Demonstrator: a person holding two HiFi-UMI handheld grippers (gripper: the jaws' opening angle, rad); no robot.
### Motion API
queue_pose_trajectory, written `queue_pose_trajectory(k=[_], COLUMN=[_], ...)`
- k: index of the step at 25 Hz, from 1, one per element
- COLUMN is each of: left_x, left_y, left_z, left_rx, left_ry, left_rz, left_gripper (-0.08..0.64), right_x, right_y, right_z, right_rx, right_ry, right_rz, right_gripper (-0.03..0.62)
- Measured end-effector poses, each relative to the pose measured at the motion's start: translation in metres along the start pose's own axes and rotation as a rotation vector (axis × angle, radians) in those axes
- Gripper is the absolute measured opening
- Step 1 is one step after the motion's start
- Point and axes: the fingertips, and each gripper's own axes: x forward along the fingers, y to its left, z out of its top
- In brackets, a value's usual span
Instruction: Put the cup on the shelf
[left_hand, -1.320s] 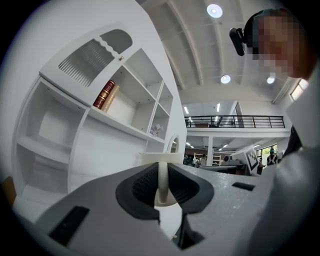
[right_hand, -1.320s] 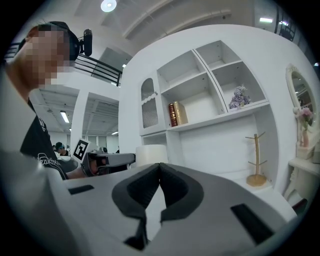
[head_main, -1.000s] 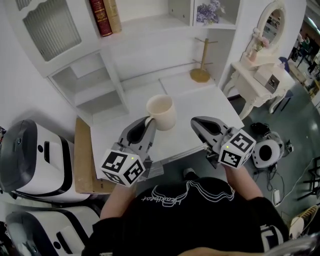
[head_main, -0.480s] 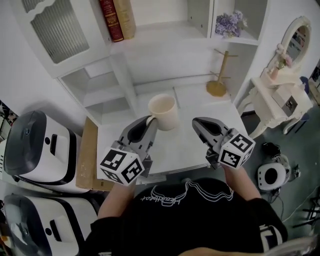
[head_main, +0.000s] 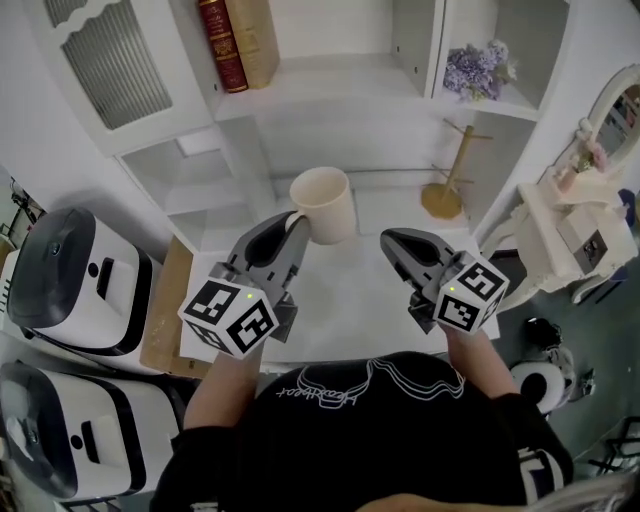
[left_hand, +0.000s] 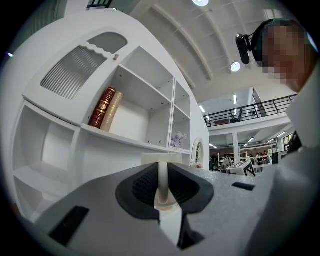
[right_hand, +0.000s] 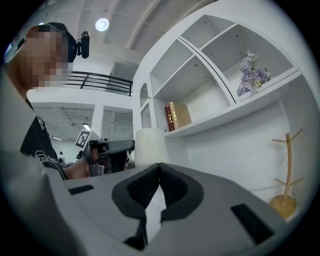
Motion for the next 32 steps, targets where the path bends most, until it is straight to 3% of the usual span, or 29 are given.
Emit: queue_pose_trajectory(k=[8,25,32], left_x=[0.035,0.089,0.114], left_y=[0.008,0.036,0.054], left_z=[0.034,0.118,0.135], left_rx=[0.069,0.187,0.182], left_ry=[-0.035,-0.107,-0.121], left_rz=[0.054,0.134,0.139], left_gripper=[0.049,0.049,0.049], right_x=[0.002,0.003,0.008], right_y=[-0.033,-0.057,-0.068], right_z=[0.002,-0.004,-0.017], right_rx=[0.003,-0.031,-0.017], right_ry=[0.003,0.033,0.060], right_rz=[0.053,0.128,0.136], right_gripper=[0.006,0.006,0.006])
